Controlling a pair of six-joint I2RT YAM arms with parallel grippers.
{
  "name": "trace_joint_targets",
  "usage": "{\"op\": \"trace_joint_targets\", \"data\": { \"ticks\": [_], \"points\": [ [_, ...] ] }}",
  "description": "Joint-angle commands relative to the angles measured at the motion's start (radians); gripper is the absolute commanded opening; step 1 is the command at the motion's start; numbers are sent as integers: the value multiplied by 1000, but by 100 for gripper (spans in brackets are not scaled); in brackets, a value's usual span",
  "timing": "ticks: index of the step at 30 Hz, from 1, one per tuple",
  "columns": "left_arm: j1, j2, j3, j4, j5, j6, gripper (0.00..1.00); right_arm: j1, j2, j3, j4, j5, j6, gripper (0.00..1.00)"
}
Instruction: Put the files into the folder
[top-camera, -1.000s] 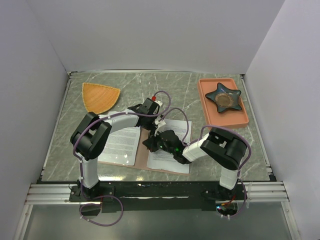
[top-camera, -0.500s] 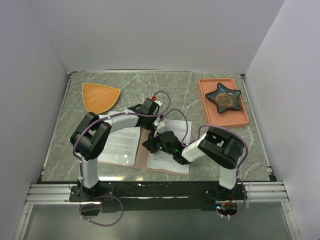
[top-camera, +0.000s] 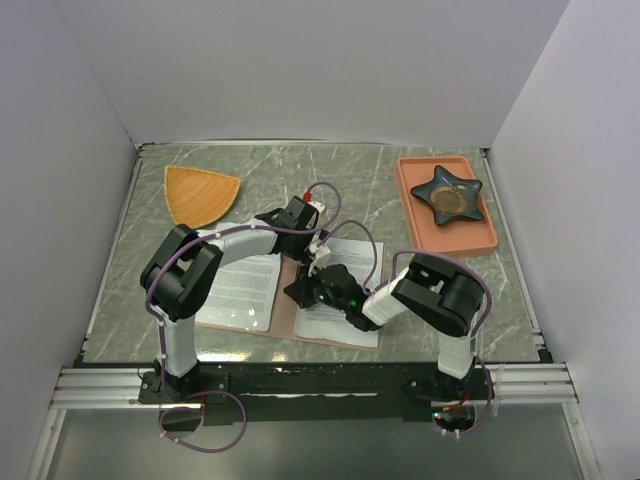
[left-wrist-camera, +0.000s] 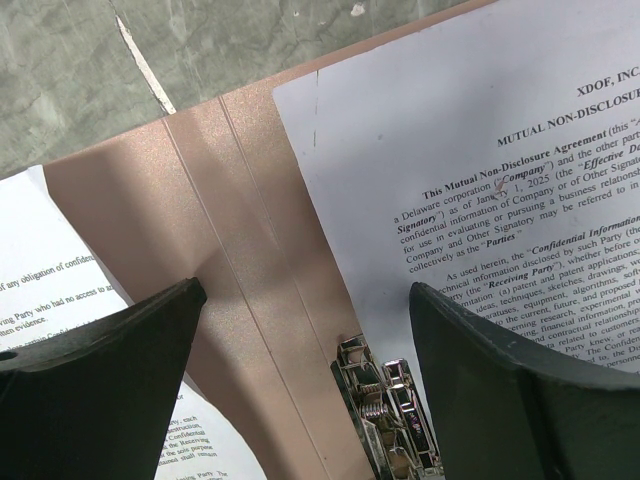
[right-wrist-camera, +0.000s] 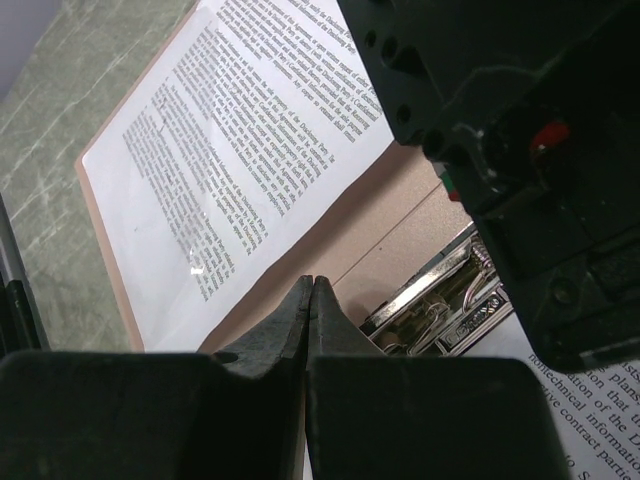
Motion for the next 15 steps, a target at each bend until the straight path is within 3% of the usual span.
{"op": "trace_joint_targets", "data": {
  "ticks": [1, 15],
  "points": [
    [-2, 5, -40, -59, 27, -5, 90, -9, 69, -67, -261, 37, -2, 0],
    [-1, 13, -34, -65, 30, -3, 90, -26, 117, -61, -306, 37, 12, 0]
  ]
}}
